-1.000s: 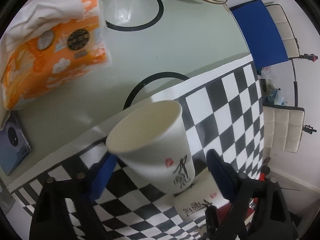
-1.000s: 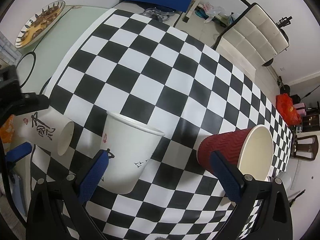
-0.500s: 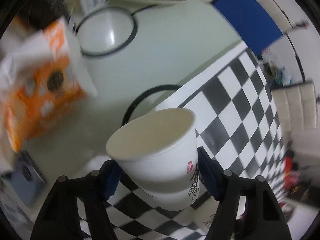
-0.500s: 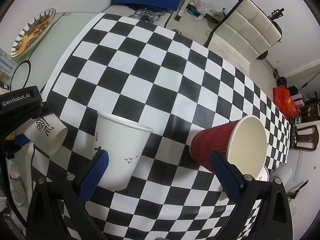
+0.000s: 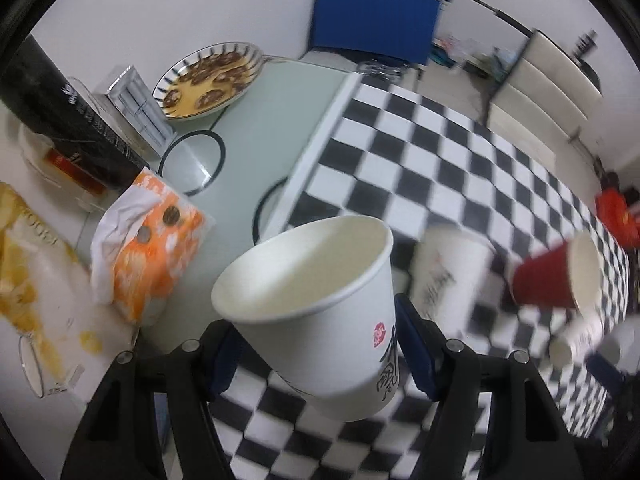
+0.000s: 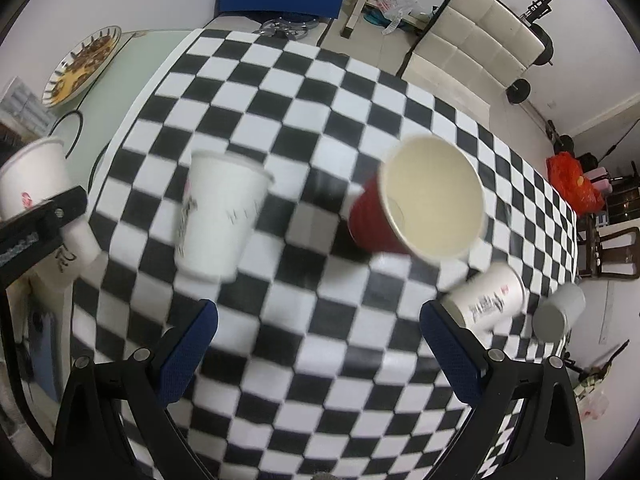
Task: Flip cup upright
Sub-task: 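Lift the white cup with the left gripper and rotate it rim-up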
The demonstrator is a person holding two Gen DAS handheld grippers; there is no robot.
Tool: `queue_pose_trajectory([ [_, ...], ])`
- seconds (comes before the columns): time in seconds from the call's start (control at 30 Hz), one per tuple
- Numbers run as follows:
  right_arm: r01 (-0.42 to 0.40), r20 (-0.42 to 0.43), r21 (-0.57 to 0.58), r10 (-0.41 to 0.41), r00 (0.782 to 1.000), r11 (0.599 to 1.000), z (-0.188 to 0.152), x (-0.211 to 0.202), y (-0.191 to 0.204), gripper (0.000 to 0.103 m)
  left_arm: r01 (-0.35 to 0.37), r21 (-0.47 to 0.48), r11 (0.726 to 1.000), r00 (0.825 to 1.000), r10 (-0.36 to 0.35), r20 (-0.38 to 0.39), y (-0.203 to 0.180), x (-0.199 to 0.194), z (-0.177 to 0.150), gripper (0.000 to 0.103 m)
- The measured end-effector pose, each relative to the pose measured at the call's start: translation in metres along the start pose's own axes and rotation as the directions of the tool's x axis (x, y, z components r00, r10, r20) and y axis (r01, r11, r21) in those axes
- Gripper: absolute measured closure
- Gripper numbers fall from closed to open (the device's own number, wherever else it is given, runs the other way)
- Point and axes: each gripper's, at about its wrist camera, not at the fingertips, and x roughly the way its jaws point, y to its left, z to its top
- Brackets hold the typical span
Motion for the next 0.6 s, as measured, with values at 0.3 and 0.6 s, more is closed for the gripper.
queue_pose_trajectory([
  [0.3,-0.027,-0.045,0.105,0.032,0.998,0.994,-0.097,-0.005,-0.083,0.001,0.023,0.187,0.982,0.998,-0.012,-0.057,-0.099,-0.028,-0.067,0.036],
  [0.6,0.012,-0.167,0.261,0.033,0.985,0.965,-0.213,0.029,-0.185,0.001,0.184,0.32,0.93,0.952,-0.088,-0.293,-0.204,-0.004,-0.168,0.036],
])
